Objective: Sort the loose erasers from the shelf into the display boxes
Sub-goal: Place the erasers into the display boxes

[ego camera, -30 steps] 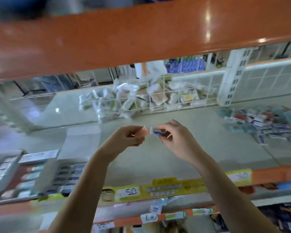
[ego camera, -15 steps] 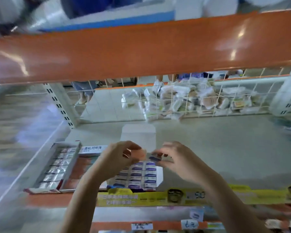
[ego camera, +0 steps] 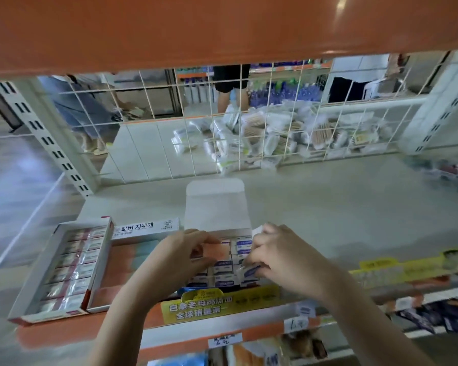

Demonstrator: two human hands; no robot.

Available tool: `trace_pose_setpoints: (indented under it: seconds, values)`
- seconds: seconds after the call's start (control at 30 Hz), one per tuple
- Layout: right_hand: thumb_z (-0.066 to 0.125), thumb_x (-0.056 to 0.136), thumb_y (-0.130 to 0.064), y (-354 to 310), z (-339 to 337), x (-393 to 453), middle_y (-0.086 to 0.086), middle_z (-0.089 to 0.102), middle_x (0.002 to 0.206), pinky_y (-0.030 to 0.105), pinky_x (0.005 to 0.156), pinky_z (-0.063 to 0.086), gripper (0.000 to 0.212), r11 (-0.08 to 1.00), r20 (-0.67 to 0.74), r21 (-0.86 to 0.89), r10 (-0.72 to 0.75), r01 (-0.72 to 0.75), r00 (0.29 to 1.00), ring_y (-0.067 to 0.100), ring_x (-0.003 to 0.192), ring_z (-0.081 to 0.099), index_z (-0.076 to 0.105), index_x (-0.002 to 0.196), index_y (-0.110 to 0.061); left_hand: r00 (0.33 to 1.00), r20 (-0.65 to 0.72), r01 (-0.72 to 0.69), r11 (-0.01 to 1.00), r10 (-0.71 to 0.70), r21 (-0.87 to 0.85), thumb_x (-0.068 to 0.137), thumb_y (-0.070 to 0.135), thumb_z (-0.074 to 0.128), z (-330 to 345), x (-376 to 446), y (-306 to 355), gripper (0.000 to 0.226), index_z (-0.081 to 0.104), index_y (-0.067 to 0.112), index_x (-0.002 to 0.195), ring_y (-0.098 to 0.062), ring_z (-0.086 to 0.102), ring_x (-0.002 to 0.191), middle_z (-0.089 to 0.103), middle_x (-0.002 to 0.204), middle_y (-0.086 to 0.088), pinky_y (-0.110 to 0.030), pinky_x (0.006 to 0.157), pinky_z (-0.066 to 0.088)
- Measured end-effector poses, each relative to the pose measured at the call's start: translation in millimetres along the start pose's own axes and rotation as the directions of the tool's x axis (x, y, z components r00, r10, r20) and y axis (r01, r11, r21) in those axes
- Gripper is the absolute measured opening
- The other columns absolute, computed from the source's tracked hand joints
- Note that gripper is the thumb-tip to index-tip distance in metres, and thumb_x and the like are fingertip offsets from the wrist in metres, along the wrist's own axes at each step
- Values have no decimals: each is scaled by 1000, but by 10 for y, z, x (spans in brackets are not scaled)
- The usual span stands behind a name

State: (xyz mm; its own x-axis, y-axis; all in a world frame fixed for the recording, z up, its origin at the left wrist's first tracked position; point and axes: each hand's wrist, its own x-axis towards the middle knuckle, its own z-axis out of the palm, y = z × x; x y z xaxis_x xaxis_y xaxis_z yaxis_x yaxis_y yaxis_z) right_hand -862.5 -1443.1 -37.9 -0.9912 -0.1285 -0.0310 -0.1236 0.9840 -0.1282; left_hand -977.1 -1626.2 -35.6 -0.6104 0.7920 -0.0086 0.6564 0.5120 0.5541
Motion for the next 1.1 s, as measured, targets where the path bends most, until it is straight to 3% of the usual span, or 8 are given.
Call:
trace_pose_setpoints:
  seconds: [0.2, 0.37, 0.63, 0.77, 0.83, 0.93, 1.1]
  values:
    - [50, 93, -38, -21, -13, -5, -5, 58, 111, 30, 91, 28, 32, 998, 85, 53, 17, -21, 996, 14, 106, 33, 61, 122, -28, 1000, 0, 3, 1000, -3, 2, 84, 34, 66, 23, -56, -32, 29, 61, 37, 112, 15, 51, 81, 44, 89, 37, -2, 71, 41]
    - [43, 96, -41, -19, -30, -42, -7, 57, 118, 32, 98, 26, 36, 991, 120, 130, 10, -26, 993, 15, 110, 32, 59, 125, -27, 999, -41, 15, 999, -16, -35, 83, 30, 67, 59, -70, -10, 30, 62, 32, 113, 16, 49, 81, 46, 91, 33, 1, 71, 38]
    - [48, 95, -36, -44, 28, -13, -8, 61, 107, 28, 88, 26, 29, 990, 43, 134, 38, -44, 998, 12, 104, 33, 63, 119, -32, 998, -54, 18, 997, -23, -80, 81, 32, 69, 134, -128, -32, 31, 64, 32, 112, 12, 54, 84, 52, 96, 29, -3, 75, 40]
    - [53, 92, -36, -51, 96, 13, -7, 59, 102, 22, 79, 21, 24, 972, 32, 204, 108, -112, 994, 14, 98, 34, 66, 112, -38, 998, -44, 39, 998, -41, -55, 81, 32, 69, 164, -120, -75, 32, 63, 34, 113, 2, 58, 89, 56, 103, 22, -16, 82, 47]
    - [53, 92, -36, -61, 96, 33, -7, 62, 100, 23, 78, 19, 23, 977, 36, 184, 104, -108, 994, 10, 93, 30, 67, 110, -37, 998, -43, 34, 998, -36, -43, 82, 33, 69, 169, -118, -79, 33, 62, 35, 114, 1, 57, 91, 55, 106, 21, -14, 81, 46]
    - [53, 92, -33, -95, 56, 73, -8, 66, 100, 26, 82, 25, 22, 987, 50, 135, 78, -84, 996, 11, 95, 33, 69, 108, -32, 998, -64, 5, 999, -7, -41, 81, 33, 69, 146, -131, -57, 33, 62, 35, 114, 4, 54, 90, 53, 106, 22, -5, 75, 41]
    - [53, 92, -36, -146, -111, 200, -4, 63, 105, 25, 83, 36, 26, 984, 34, 151, 88, -92, 996, 10, 99, 45, 67, 111, -25, 974, -227, -25, 999, 16, -34, 78, 29, 72, -72, -243, -111, 32, 63, 37, 109, 3, 54, 89, 49, 101, 23, -5, 71, 40]
